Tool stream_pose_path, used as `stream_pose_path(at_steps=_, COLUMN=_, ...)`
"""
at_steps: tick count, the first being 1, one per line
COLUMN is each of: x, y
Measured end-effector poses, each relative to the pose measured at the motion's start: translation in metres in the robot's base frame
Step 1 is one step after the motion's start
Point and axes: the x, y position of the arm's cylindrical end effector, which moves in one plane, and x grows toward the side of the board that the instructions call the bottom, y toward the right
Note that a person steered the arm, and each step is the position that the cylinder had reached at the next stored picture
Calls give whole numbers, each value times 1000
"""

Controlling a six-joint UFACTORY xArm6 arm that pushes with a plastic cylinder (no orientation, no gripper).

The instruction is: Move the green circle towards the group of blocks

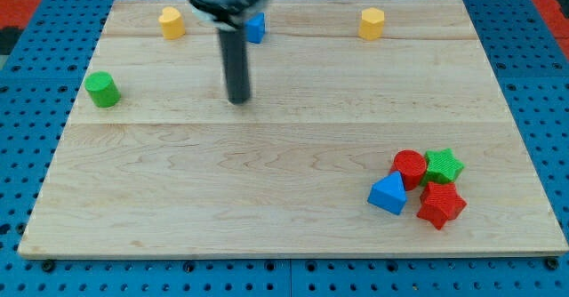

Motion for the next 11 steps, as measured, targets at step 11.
stream_pose_path(at_steps=11, x=62, y=126)
